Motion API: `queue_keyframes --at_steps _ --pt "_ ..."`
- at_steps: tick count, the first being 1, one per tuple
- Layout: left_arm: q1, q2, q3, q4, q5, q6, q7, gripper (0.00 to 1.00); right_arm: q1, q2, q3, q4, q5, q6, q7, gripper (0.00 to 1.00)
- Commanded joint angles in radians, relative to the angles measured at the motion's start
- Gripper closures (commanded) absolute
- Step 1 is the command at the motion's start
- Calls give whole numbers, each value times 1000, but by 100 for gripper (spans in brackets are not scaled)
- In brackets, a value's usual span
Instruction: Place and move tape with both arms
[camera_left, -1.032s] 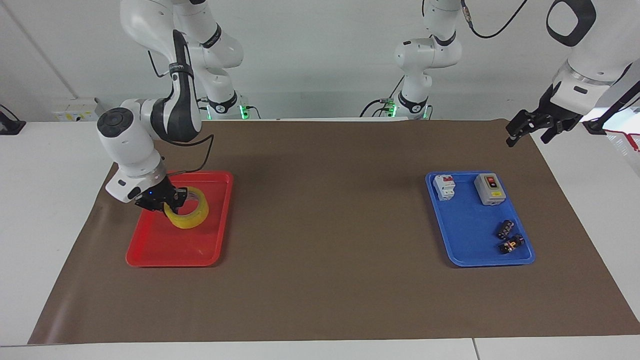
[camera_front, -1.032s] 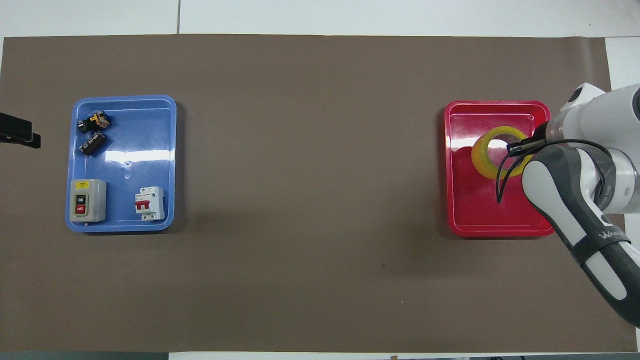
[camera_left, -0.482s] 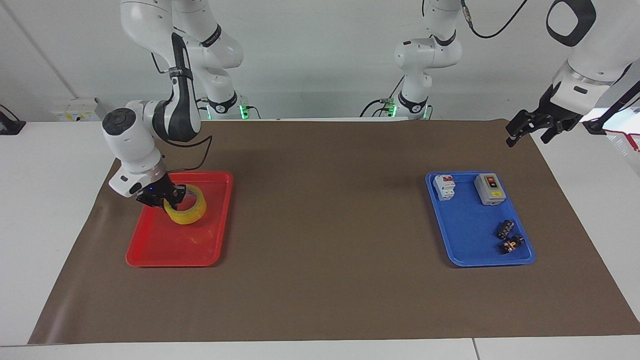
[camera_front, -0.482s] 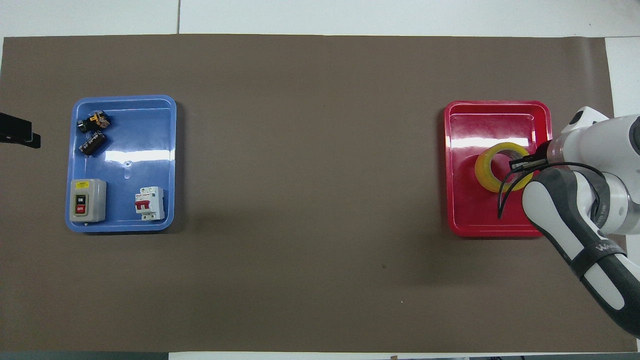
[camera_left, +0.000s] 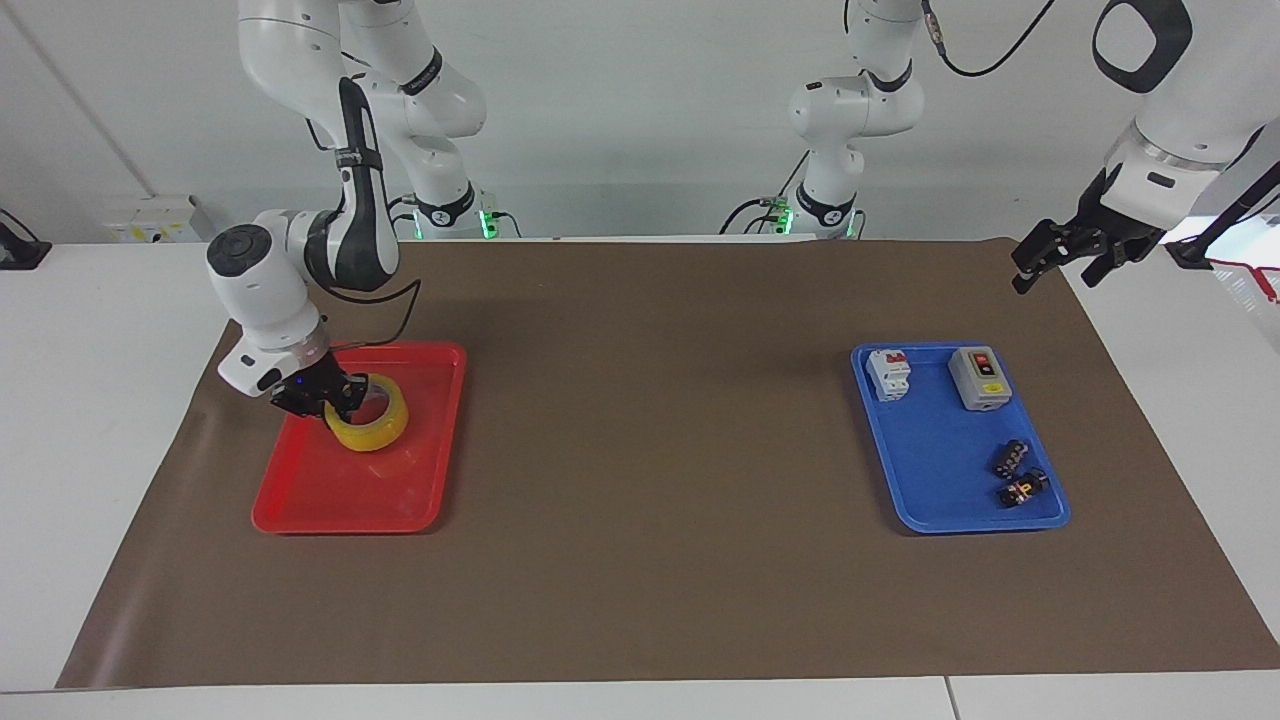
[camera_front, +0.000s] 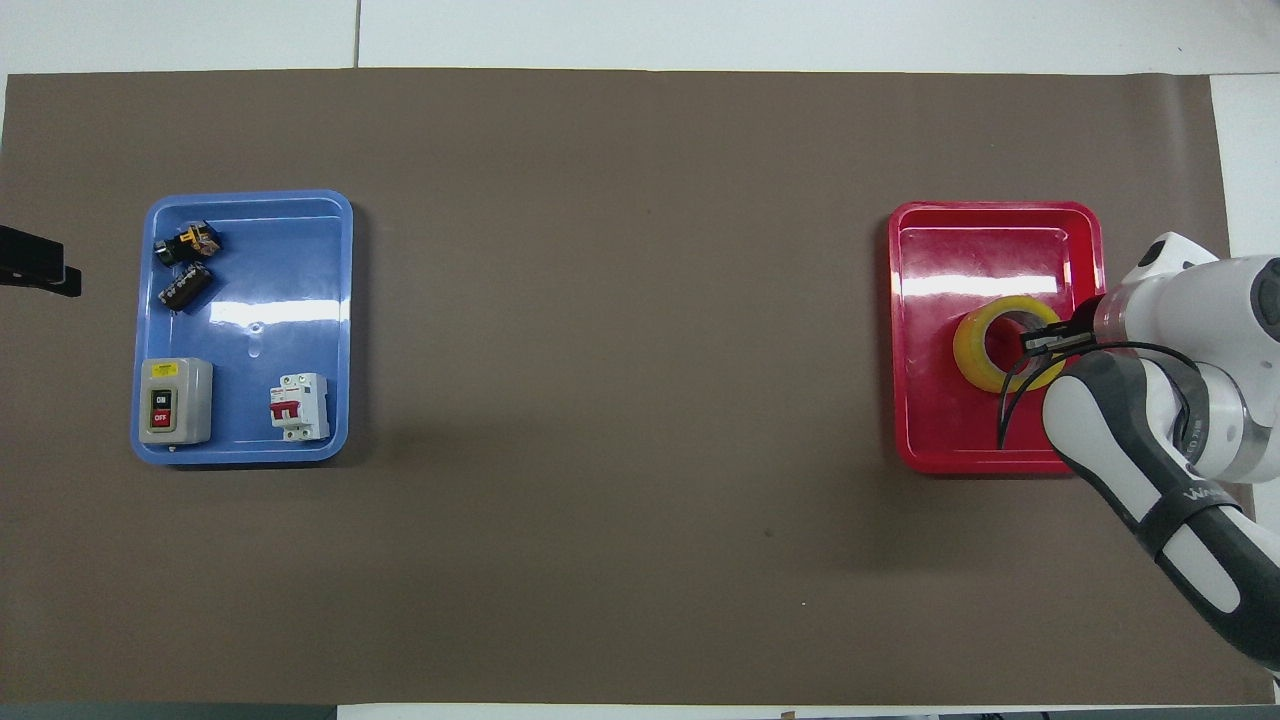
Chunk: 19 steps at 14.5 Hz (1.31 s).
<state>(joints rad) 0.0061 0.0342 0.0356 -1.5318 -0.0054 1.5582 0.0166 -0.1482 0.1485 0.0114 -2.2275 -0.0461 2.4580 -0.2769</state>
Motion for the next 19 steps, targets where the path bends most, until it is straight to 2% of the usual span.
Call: queue_keyframes --at_steps 1,2,3,4,7,9,13,16,19 --pt "-3 -27 4 -27 -21 -7 6 0 -16 6 15 -9 -4 21 -14 100" --pt "-3 -27 4 -27 -21 -6 6 0 -16 8 15 -9 -4 21 -15 90" --pt "-3 -27 4 -27 -21 -7 6 0 -16 8 15 -8 -4 21 -11 51" --pt "-3 -27 4 -27 -21 -7 8 0 -19 8 13 -1 -4 19 -14 1" --pt "-3 -27 4 -27 -21 -6 6 0 -11 -1 15 64 -4 -6 -11 0" --pt "-3 -27 4 -27 -21 -7 6 0 -8 -13 21 141 -4 -75 8 0" --pt "-3 -28 4 -27 -21 -6 6 0 57 -15 22 340 -18 -305 270 0" --pt "-2 -27 4 -27 -21 -7 8 0 90 -27 24 498 -18 -529 344 0" --pt "-3 -27 4 -27 -21 -7 8 0 133 -84 24 571 -17 -667 389 0"
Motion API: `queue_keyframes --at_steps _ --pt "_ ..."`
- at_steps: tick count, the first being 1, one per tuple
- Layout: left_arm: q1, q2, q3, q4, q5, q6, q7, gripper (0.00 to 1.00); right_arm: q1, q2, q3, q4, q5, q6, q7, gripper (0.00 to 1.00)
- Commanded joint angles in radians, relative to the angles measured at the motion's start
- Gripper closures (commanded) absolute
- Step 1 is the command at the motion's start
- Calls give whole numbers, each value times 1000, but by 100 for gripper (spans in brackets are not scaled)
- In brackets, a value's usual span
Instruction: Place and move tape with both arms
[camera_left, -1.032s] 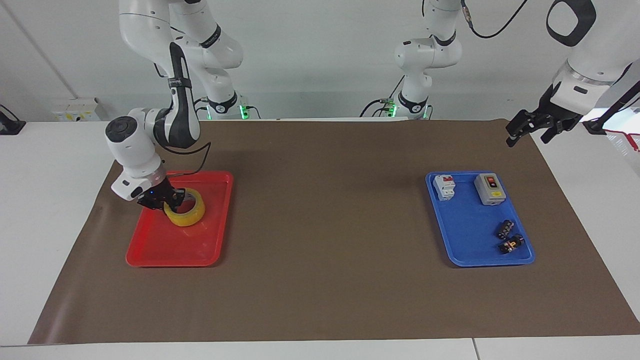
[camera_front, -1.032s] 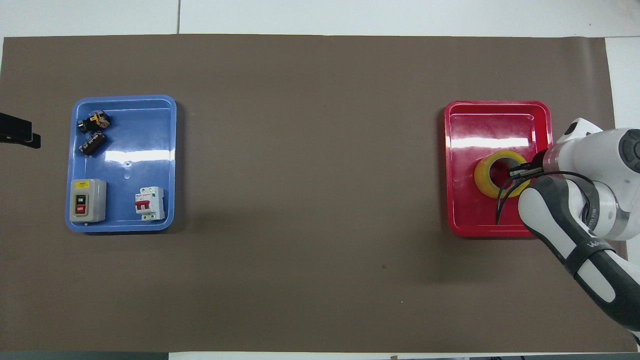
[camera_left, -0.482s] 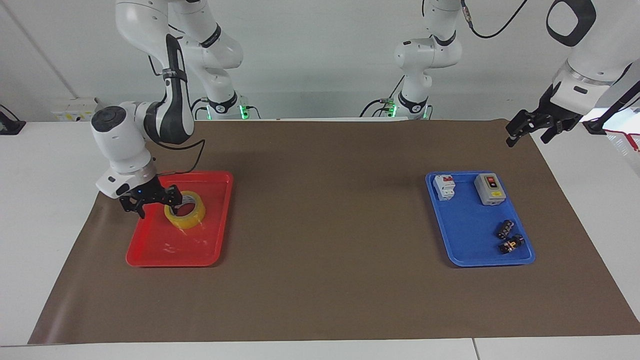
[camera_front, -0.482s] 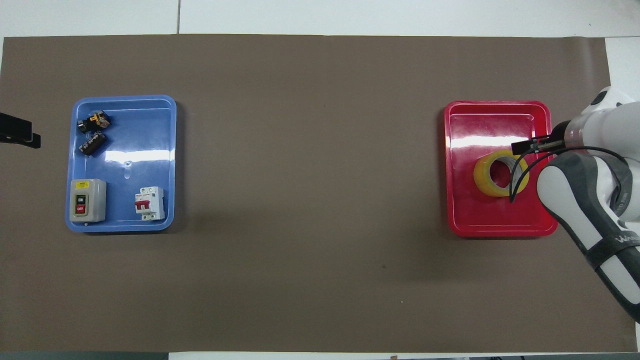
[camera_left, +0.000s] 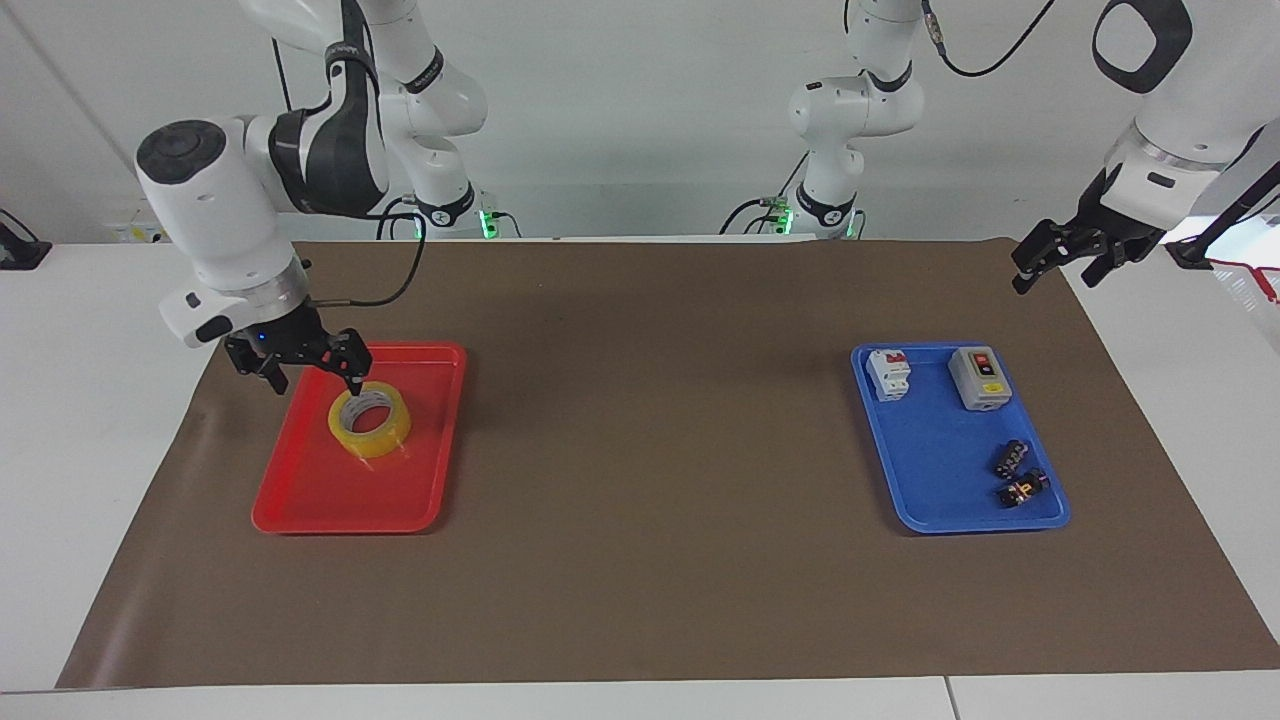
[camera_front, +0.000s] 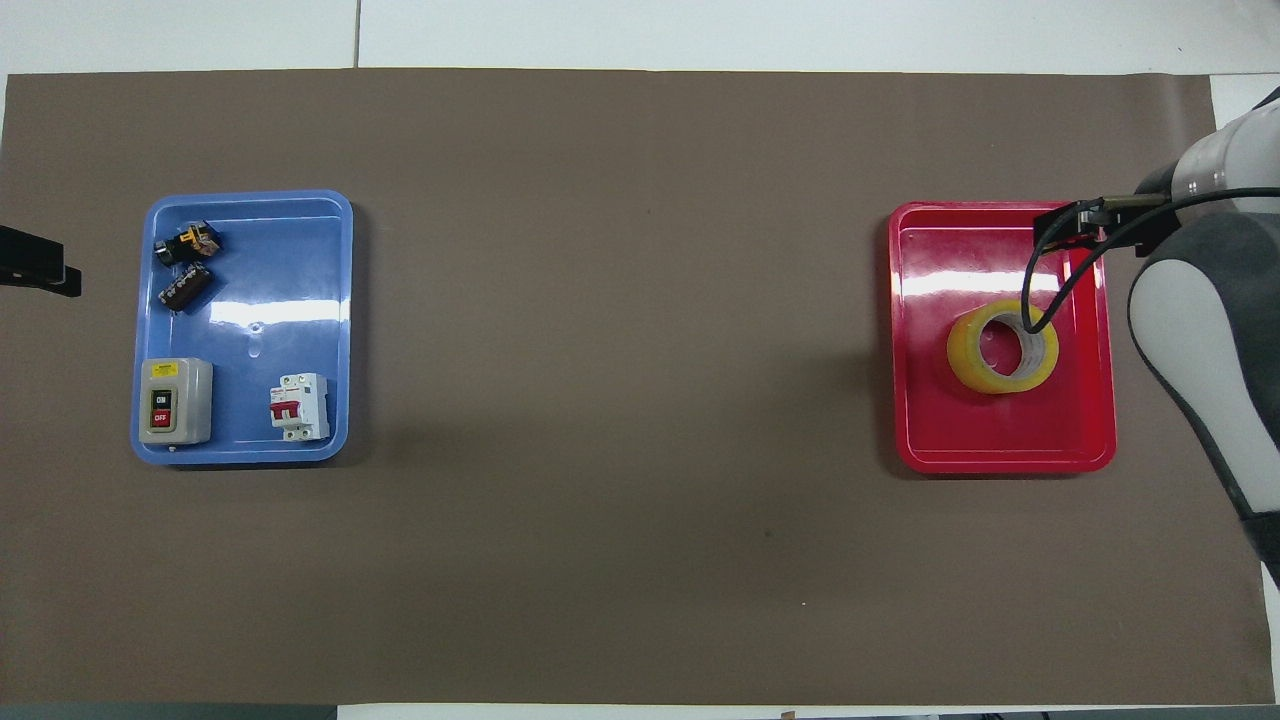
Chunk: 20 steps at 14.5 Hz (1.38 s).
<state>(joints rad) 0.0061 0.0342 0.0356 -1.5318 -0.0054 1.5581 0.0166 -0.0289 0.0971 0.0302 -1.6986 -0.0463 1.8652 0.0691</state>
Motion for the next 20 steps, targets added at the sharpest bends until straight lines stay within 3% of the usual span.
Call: queue_keyframes --at_steps 1,4,7,14,16,20 --pt "-3 -27 4 -27 -21 -6 6 0 21 -65 5 45 -17 -104 58 0" --pt "-3 -28 4 -27 -21 -7 6 0 14 -138 4 68 -17 -179 52 0" --pt "-3 -27 4 -27 -21 -7 6 0 15 -126 2 163 -12 -349 49 0" --pt "-3 -27 4 -27 -21 -7 8 0 18 -125 2 175 -4 -399 3 0" --pt "-2 -27 4 -27 -21 -7 8 0 9 -114 2 220 0 -467 1 0" --pt "-3 -27 4 -27 -21 -7 6 0 18 -108 0 218 -1 -463 -19 0"
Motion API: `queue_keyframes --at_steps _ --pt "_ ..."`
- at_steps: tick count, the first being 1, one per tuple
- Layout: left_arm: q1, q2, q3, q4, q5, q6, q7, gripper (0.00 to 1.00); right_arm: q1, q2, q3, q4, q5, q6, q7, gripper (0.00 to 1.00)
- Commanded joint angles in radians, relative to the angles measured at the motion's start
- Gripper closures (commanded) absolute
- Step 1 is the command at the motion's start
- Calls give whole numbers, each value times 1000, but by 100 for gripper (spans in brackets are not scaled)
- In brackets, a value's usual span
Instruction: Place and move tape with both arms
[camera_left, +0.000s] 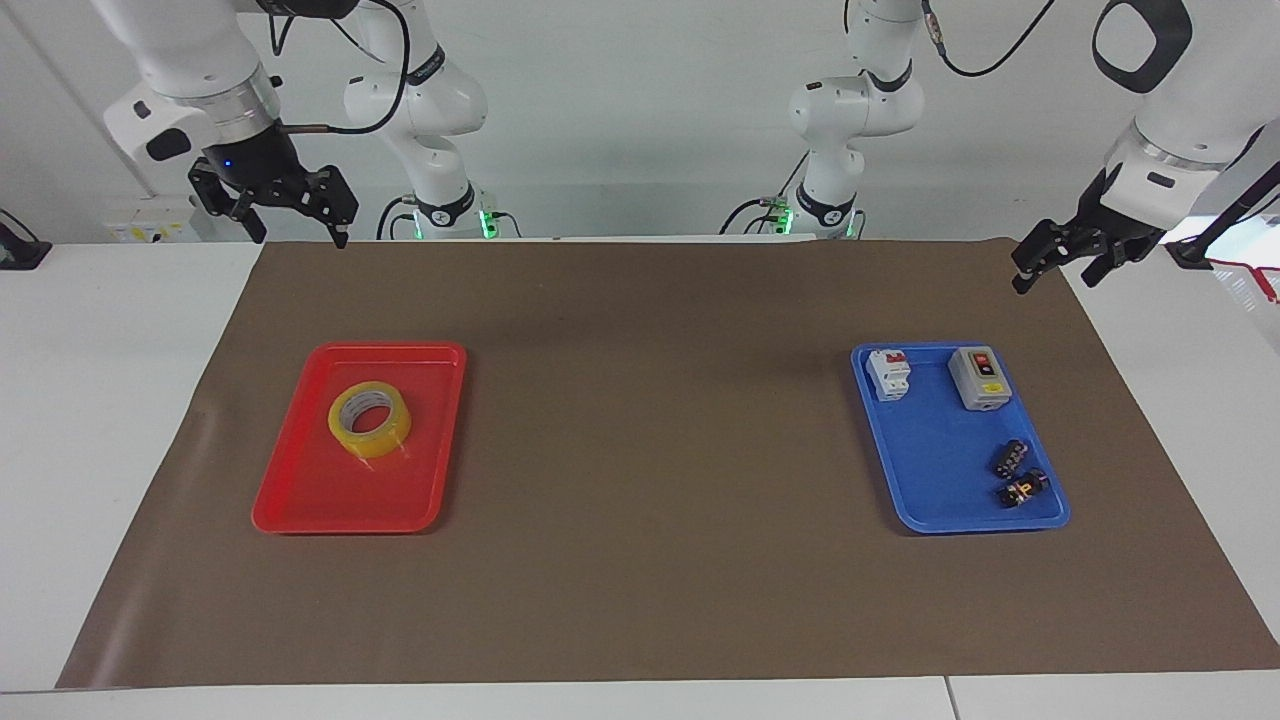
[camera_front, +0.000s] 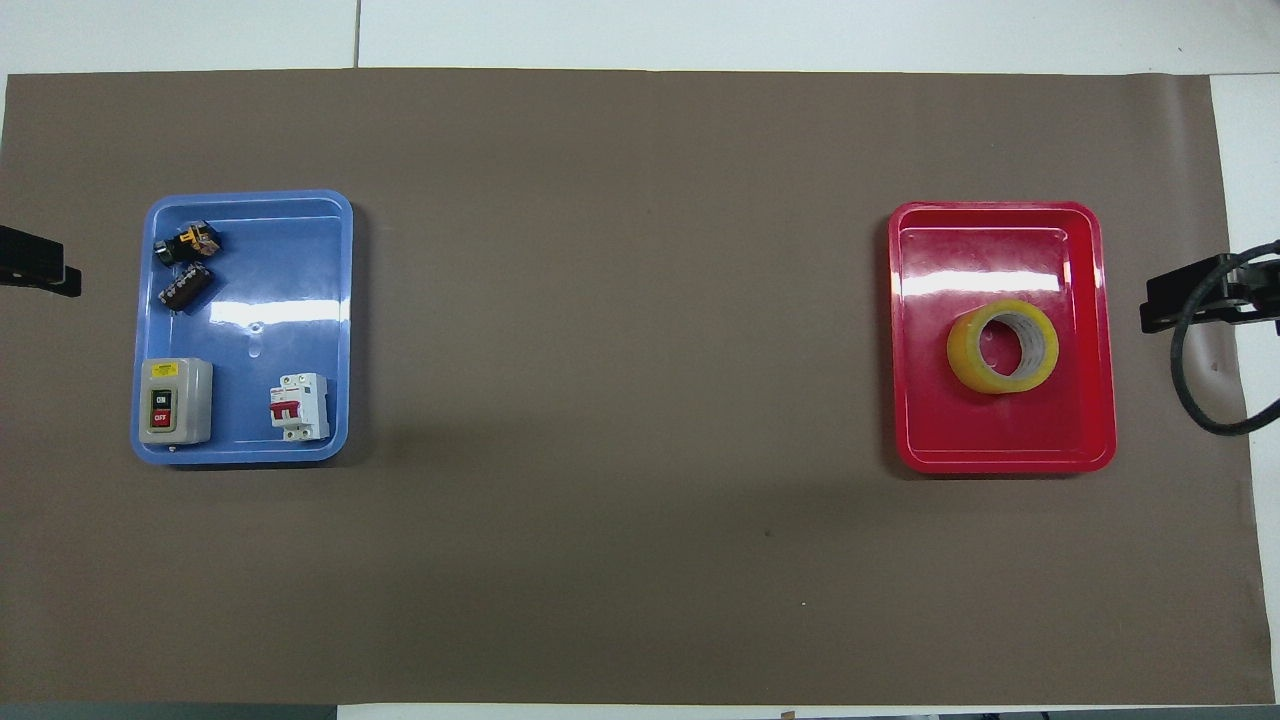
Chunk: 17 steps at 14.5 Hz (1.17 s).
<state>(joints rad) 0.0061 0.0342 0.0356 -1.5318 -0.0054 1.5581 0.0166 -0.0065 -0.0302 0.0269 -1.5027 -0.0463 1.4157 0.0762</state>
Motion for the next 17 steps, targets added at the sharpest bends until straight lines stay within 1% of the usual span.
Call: queue_keyframes --at_steps 1,6,17 --pt "-3 -28 4 -27 -21 -7 8 0 -7 18 4 15 -1 -14 -30 0" --pt "-3 -28 4 -27 -21 -7 6 0 -12 18 4 18 -1 -30 -38 0" --pt "-3 -26 4 -27 -21 -7 8 0 -9 13 5 9 2 -18 -38 0"
